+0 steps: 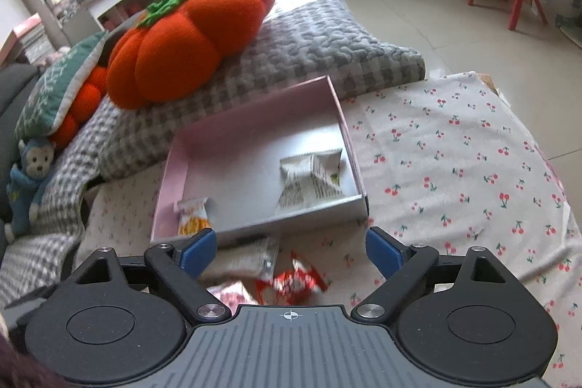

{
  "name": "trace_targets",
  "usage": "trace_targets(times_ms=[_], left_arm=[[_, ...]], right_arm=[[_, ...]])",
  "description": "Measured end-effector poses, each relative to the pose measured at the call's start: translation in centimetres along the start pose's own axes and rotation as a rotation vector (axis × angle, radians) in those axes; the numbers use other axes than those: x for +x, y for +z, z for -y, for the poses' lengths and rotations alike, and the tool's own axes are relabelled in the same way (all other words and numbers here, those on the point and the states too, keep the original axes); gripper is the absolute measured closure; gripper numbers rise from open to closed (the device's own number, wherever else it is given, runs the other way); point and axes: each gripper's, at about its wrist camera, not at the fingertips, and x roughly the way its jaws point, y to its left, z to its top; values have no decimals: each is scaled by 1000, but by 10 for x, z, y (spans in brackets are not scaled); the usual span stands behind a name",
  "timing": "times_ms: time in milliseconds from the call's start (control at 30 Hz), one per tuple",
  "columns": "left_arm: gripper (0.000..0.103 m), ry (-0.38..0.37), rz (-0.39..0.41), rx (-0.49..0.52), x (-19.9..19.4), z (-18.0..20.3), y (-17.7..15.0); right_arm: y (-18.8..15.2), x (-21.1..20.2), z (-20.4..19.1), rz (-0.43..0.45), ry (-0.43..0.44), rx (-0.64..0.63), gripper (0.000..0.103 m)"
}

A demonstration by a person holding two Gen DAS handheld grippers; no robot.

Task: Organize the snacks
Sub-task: 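Move both tools back toward the snack pile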

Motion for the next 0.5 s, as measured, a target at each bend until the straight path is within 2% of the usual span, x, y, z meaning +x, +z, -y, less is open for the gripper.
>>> trace_targets(times_ms=[133,333,500], left_arm=[[1,-21,1,-22,-7,-11,-8],[1,-23,10,-59,-14,-31,-20],[1,-24,6,-105,-17,-45,-28]], right_arm=[[-13,-1,-2,-3,16,-25,11],[-31,-7,-3,18,-18,-83,9],[-46,-10,-8,72,-46,-198,6]])
